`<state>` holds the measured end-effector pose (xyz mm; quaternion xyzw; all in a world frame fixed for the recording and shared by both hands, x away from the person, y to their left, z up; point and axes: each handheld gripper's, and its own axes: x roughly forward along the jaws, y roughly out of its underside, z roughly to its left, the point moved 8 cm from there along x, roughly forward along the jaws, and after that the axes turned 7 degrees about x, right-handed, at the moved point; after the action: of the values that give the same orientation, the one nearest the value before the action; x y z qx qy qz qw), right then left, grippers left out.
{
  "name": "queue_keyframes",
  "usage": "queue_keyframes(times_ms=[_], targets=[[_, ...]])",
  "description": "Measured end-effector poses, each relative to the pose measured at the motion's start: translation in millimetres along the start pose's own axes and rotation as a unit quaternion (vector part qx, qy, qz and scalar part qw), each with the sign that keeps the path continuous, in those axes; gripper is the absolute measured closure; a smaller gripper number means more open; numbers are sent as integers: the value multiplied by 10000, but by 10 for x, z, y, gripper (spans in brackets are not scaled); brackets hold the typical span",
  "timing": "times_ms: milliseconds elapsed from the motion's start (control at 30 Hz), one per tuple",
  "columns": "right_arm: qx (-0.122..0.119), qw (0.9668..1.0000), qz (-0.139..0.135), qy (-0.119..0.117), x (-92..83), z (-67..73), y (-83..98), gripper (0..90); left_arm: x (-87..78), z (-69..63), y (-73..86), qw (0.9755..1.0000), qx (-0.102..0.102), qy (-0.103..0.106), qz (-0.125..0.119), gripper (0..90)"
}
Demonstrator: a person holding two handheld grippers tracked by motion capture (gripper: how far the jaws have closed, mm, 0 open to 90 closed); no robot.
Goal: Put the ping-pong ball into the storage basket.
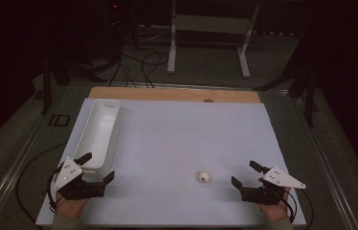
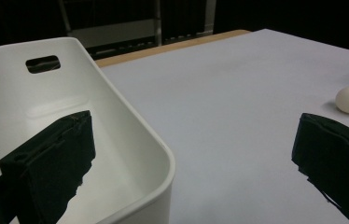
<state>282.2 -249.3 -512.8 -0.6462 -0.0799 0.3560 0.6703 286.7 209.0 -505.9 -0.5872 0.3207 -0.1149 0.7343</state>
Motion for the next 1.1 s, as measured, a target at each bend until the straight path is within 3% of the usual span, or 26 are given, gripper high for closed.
queue_keyframes(times_ms=[800, 1100], targets=[[159, 9997, 149, 103, 38, -46, -12, 73, 7, 1, 52, 9999, -113, -73, -6, 1], [177, 9995, 241, 91, 49, 1, -91, 72, 12, -4, 84, 9999, -149, -29, 9, 0]])
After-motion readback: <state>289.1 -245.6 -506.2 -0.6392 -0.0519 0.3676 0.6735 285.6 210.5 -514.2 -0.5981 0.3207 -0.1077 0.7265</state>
